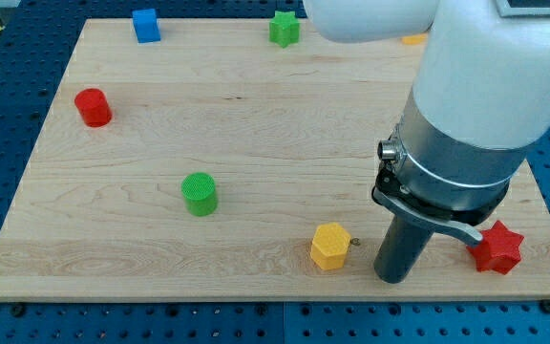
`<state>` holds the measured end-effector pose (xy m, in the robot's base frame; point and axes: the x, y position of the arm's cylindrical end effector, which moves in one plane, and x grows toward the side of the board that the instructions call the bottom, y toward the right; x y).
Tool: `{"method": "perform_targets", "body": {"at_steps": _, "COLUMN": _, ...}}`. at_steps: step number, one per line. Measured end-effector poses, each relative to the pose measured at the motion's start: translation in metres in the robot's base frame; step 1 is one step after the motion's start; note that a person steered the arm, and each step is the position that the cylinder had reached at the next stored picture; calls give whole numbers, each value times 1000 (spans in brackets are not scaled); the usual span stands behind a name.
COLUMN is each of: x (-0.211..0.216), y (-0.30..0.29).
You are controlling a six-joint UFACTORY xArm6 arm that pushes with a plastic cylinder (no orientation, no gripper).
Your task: Push the yellow hexagon closer to the green circle
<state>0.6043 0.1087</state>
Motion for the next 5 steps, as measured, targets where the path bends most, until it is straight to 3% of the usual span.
{"method": "perform_targets", "body": {"at_steps": 1, "x": -18, "y": -6}}
{"method": "perform_targets", "body": {"at_steps": 5, "x": -10, "y": -83}}
